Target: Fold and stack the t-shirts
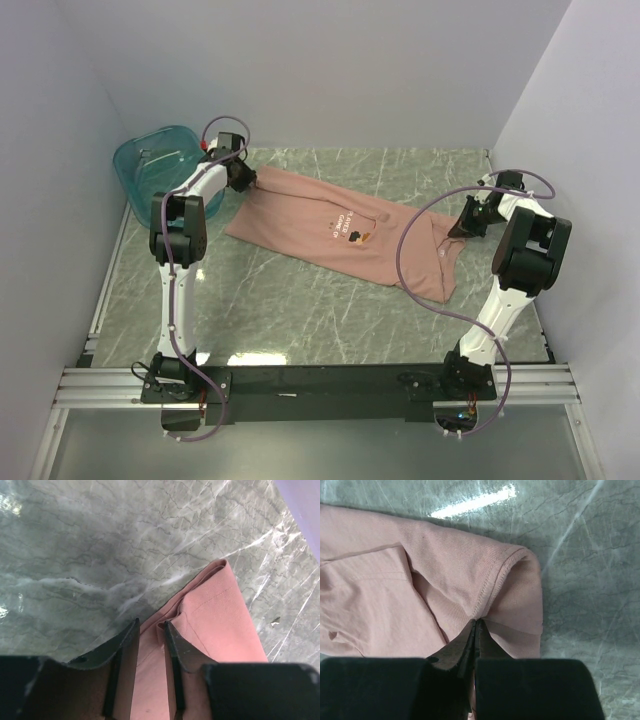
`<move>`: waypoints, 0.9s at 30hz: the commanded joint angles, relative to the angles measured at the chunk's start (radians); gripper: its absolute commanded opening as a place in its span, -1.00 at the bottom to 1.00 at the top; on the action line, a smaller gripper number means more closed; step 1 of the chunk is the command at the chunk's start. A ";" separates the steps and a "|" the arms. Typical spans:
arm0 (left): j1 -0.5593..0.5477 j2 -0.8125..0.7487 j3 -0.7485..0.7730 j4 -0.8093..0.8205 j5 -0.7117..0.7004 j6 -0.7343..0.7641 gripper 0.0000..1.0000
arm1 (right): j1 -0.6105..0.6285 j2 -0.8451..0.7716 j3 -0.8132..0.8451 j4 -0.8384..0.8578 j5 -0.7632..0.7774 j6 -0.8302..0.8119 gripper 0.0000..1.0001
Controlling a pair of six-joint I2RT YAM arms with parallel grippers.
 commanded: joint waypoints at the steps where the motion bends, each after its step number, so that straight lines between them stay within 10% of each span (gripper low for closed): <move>1: 0.000 -0.038 -0.016 0.031 0.024 0.004 -0.35 | -0.006 -0.017 0.038 -0.007 -0.017 -0.015 -1.00; 27: -0.022 -0.106 -0.062 0.138 0.014 -0.005 -0.26 | -0.006 -0.002 0.046 -0.011 -0.026 -0.015 -1.00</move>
